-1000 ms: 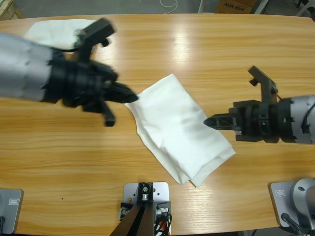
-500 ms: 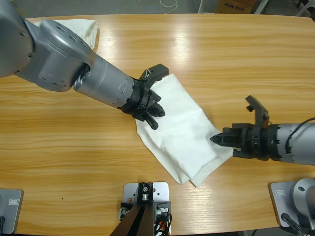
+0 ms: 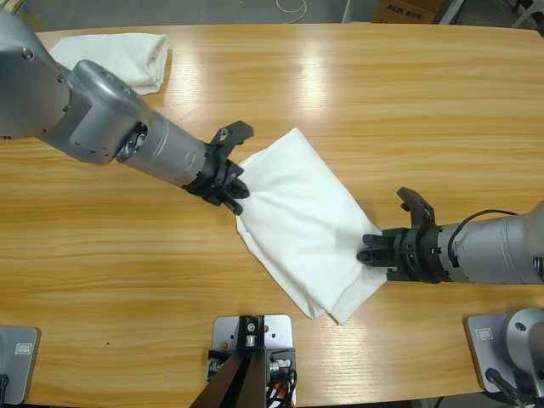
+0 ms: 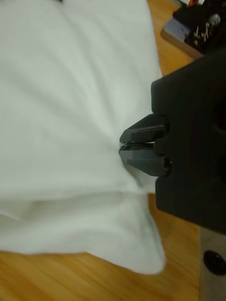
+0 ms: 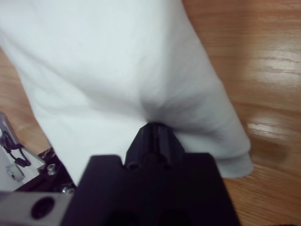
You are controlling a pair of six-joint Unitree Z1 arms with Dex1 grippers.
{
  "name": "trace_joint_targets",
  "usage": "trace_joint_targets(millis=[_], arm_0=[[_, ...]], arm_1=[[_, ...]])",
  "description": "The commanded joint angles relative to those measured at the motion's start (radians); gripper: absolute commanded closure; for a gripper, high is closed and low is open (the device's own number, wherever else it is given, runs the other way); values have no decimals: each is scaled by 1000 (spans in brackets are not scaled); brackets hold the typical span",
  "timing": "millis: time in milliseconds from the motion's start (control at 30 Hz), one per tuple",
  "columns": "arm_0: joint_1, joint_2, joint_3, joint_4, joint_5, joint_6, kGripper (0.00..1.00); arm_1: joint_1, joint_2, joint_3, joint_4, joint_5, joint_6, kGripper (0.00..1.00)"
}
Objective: Fold clothes
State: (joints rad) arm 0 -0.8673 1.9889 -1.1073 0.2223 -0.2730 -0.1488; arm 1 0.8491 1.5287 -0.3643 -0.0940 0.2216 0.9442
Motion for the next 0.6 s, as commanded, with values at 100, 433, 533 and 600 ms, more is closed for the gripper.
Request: trace_joint_targets(millis=[100,433,533,600], arm_0=[[112,-91,249,-122,65,-41,1000],[-1,-346,64,-95,-95,-64,1000],[-7,-218,-31,-105,-181,-57,1000],[-3,-132,-95,-104,-197,-53,1000]], arm_1=[[-13,59,21,34,-13,15,1000],[-13,65,20,34,5,-43,1000],[-12,103,19,34,31,-110,1000],[-12,132,17,36,31,-137,1000]])
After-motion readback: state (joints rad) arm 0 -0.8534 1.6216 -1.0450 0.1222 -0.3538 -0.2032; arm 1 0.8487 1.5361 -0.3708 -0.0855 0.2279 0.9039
